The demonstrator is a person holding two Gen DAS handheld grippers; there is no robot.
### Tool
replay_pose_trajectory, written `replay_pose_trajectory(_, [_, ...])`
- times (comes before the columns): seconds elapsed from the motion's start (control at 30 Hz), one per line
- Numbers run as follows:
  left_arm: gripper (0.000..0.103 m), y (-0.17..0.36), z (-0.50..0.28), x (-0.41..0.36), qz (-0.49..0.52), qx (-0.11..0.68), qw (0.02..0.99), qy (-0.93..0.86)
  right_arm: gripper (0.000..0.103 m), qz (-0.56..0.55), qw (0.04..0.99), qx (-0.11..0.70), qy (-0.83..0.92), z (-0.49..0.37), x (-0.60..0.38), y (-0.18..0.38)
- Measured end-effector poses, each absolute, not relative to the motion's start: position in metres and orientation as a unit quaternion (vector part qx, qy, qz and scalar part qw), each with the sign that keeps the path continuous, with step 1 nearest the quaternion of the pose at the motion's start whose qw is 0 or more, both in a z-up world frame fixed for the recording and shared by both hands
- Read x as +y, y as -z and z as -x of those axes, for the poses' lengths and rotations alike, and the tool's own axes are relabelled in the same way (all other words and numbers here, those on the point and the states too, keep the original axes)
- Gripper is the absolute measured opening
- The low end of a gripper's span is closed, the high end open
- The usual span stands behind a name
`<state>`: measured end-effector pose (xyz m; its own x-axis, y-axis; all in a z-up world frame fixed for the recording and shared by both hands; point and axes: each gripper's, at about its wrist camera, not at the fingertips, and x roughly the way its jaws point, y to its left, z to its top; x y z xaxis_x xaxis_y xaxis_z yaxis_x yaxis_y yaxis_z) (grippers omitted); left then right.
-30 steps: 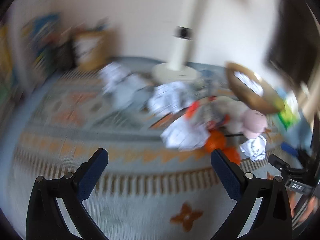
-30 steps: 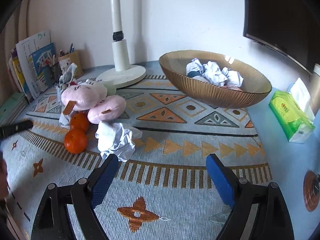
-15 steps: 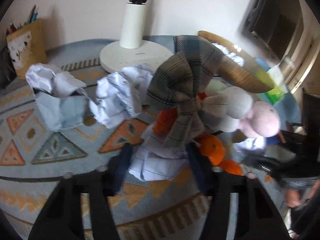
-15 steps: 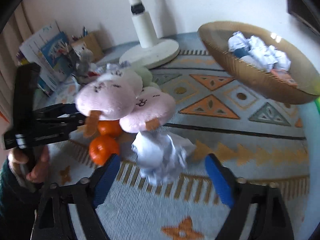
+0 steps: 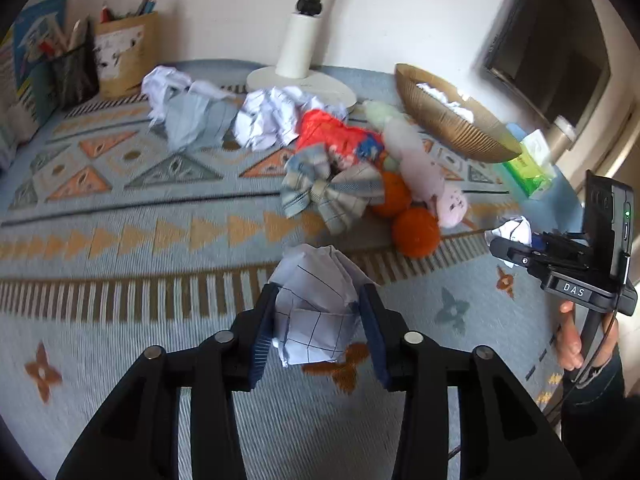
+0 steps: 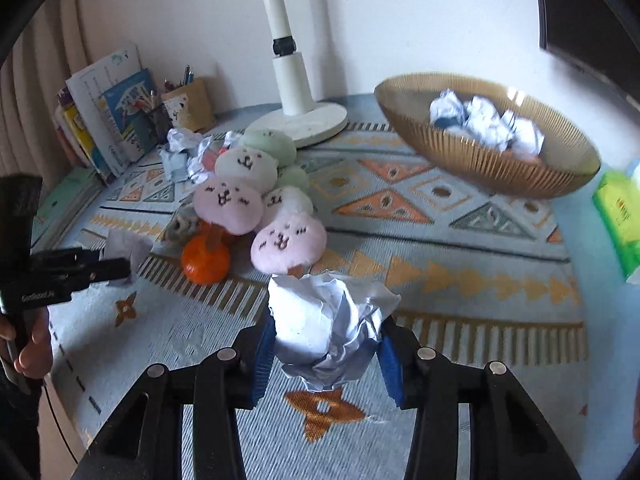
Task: Organize objects
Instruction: 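Grasp a paper ball with the left gripper while the right grasps another, then carry both paper balls to the gold bowl and open both grippers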
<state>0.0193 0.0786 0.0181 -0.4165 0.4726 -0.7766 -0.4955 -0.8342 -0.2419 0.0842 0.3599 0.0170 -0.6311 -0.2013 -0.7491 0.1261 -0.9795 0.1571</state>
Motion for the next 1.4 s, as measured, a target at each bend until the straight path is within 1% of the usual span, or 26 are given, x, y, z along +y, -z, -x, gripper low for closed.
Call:
replay_pose_trajectory(0.1, [0.054,-0.011,-0.019,0.081,0.464,0.012,0.271,-0.843,0.045,-0.412,0.080,-0.023,0.907,-0.087,0.354,-0.018])
replay_pose_trajectory(0.13, [0.068,-0.011,-0.019,0.080,0.460,0.007,0.273,-0.845,0.045,-0.406,0.085,-0.020,0.910,-0.089,0.352,-0.019])
replay_pose_trajectory(0.17, [0.080,-0.011,-0.021,0.078,0.459,0.001,0.272,-0.846,0.046,-0.405,0.087,-0.019,0.910,-0.089,0.351,-0.018])
replay_pose_trajectory(0.2, [0.098,-0.012,-0.023,0.076,0.454,-0.004,0.267,-0.850,0.046,-0.408,0.086,-0.019,0.909,-0.088,0.351,-0.017])
replay_pose_trajectory(0.23, [0.102,-0.013,-0.026,0.074,0.448,-0.008,0.264,-0.854,0.050,-0.412,0.084,-0.022,0.907,-0.088,0.351,-0.016])
replay_pose_trajectory(0.27, [0.102,-0.014,-0.028,0.072,0.442,-0.013,0.266,-0.856,0.059,-0.414,0.082,-0.024,0.906,-0.087,0.352,-0.015])
replay_pose_trajectory(0.33, [0.102,-0.017,-0.031,0.071,0.442,-0.018,0.272,-0.854,0.068,-0.411,0.078,-0.029,0.908,-0.087,0.354,-0.016])
replay_pose_trajectory(0.43, [0.102,-0.016,-0.034,0.077,0.445,0.000,0.258,-0.858,0.070,-0.403,0.087,-0.041,0.910,-0.090,0.358,-0.019])
replay_pose_trajectory(0.5, [0.102,-0.011,-0.031,0.088,0.452,0.026,0.226,-0.862,0.071,-0.404,0.086,-0.046,0.909,-0.089,0.359,-0.018])
replay_pose_trajectory(0.53, [0.096,-0.010,-0.032,0.092,0.452,0.037,0.213,-0.866,0.072,-0.405,0.086,-0.048,0.909,-0.089,0.360,-0.018])
replay_pose_trajectory(0.57, [0.087,-0.007,-0.030,0.101,0.452,0.055,0.199,-0.868,0.072,-0.406,0.086,-0.049,0.908,-0.089,0.360,-0.018])
replay_pose_trajectory(0.6, [0.066,-0.006,-0.029,0.103,0.455,0.062,0.195,-0.867,0.072,-0.408,0.086,-0.050,0.908,-0.088,0.360,-0.018])
replay_pose_trajectory(0.63, [0.051,-0.008,-0.029,0.107,0.445,0.078,0.184,-0.873,0.072,-0.409,0.086,-0.049,0.907,-0.088,0.360,-0.017])
replay_pose_trajectory(0.67, [0.051,-0.010,-0.028,0.108,0.444,0.077,0.188,-0.873,0.072,-0.410,0.087,-0.048,0.907,-0.088,0.360,-0.017])
replay_pose_trajectory(0.73, [0.049,-0.014,-0.024,0.103,0.442,0.050,0.206,-0.872,0.072,-0.411,0.089,-0.047,0.906,-0.088,0.359,-0.016])
replay_pose_trajectory(0.87, [0.049,-0.023,-0.026,0.091,0.402,0.009,0.221,-0.889,0.072,-0.424,0.096,-0.060,0.899,-0.084,0.360,-0.010])
replay_pose_trajectory(1.0, [0.049,-0.027,-0.029,0.088,0.387,0.009,0.224,-0.894,0.072,-0.417,0.094,-0.062,0.902,-0.084,0.361,-0.012])
replay_pose_trajectory(1.03, [0.049,-0.027,-0.028,0.088,0.389,0.012,0.222,-0.894,0.063,-0.413,0.096,-0.058,0.904,-0.085,0.359,-0.013])
replay_pose_trajectory(1.07, [0.049,-0.028,-0.028,0.090,0.391,0.016,0.223,-0.893,0.047,-0.409,0.100,-0.053,0.906,-0.086,0.357,-0.013])
replay_pose_trajectory(1.1, [0.049,-0.027,-0.029,0.090,0.391,0.017,0.225,-0.892,0.046,-0.410,0.102,-0.050,0.905,-0.087,0.355,-0.012])
replay_pose_trajectory(1.23, [0.049,-0.029,-0.035,0.097,0.394,0.015,0.214,-0.894,0.045,-0.386,0.098,-0.053,0.916,-0.095,0.359,-0.021])
replay_pose_trajectory(1.3, [0.049,-0.045,-0.040,0.104,0.386,0.009,0.234,-0.893,0.045,-0.384,0.096,-0.070,0.916,-0.099,0.370,-0.028])
replay_pose_trajectory(1.4, [0.049,-0.089,-0.042,0.136,0.352,0.032,0.261,-0.898,0.045,-0.364,0.072,-0.077,0.925,-0.103,0.394,-0.059])
